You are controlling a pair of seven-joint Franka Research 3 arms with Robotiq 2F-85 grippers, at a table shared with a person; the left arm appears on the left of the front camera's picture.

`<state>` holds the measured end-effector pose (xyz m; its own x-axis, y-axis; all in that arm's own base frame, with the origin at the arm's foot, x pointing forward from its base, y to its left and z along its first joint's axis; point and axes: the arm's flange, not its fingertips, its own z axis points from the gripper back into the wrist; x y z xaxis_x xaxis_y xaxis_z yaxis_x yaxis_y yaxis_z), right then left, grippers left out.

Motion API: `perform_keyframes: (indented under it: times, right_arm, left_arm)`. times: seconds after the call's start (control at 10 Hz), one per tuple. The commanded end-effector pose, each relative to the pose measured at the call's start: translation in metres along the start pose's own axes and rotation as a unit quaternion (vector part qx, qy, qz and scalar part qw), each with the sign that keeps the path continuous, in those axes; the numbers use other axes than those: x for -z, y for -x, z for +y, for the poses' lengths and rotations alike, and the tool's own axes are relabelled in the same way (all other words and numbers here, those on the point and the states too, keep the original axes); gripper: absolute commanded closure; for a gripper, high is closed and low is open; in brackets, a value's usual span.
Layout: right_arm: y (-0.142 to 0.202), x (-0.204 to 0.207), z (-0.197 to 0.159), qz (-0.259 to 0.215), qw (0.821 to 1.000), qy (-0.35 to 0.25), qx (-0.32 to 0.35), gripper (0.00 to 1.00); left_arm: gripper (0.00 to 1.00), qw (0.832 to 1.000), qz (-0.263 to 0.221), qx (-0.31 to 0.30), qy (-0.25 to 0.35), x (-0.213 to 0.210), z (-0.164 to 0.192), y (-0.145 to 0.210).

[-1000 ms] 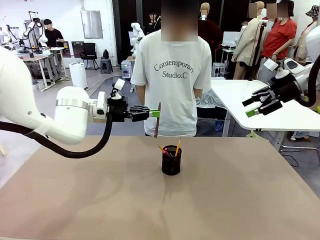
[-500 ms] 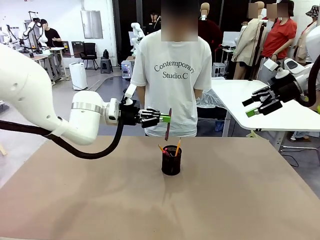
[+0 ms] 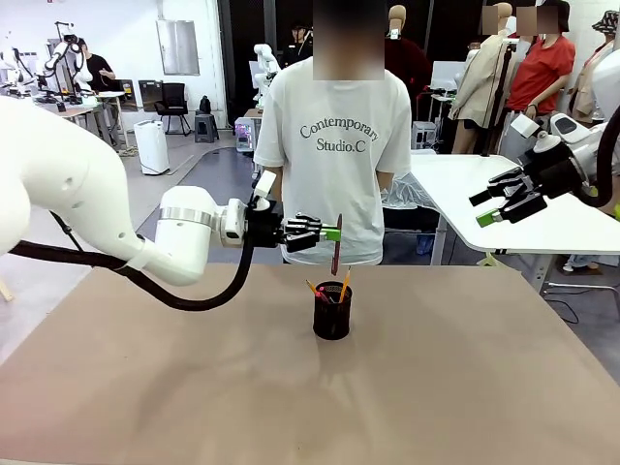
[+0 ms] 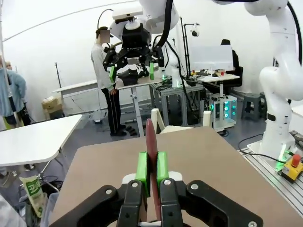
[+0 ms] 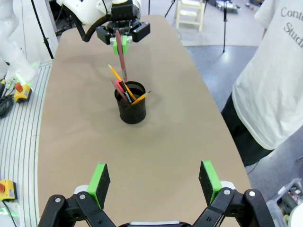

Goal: Place the pens into the pen holder.
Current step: Pick up a writing instrument from the table and place it into the Pen holder.

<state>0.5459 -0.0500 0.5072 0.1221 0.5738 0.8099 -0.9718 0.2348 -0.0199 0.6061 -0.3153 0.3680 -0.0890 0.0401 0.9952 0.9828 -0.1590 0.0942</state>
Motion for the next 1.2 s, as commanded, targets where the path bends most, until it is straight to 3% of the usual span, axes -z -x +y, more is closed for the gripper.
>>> perform_keyframes:
  times: [0.0, 0.1, 0.5, 0.6, 1.1]
  right_arm:
    - [-0.0026, -0.0006, -0.0015, 0.002, 1.000, 0.002, -0.002, 0.00]
    - [-0.0026, -0.0006, -0.0015, 0.002, 1.000, 0.002, -0.002, 0.00]
    - [-0.0026, -0.0006, -0.0015, 0.002, 1.000, 0.002, -0.002, 0.00]
    - [-0.0026, -0.0006, -0.0015, 0.002, 1.000, 0.002, -0.002, 0.00]
    - [-0.0026, -0.0006, -0.0015, 0.002, 1.000, 0.002, -0.002, 0.00]
  left_arm:
    - [1.00, 1.000, -0.010, -0.014, 0.008, 0.0037, 0.0080, 0.0024]
    - [0.89, 1.000, -0.009, -0.019, 0.012, 0.0032, 0.0081, 0.0050]
    - [0.11, 1.000, -0.012, -0.020, 0.017, 0.0024, 0.0069, 0.0023]
    - [0.00, 1.000, -0.007, -0.019, 0.021, 0.0014, 0.0068, 0.0024]
    - [0.00, 1.000, 0.003, -0.022, 0.020, 0.0001, 0.0048, -0.0006]
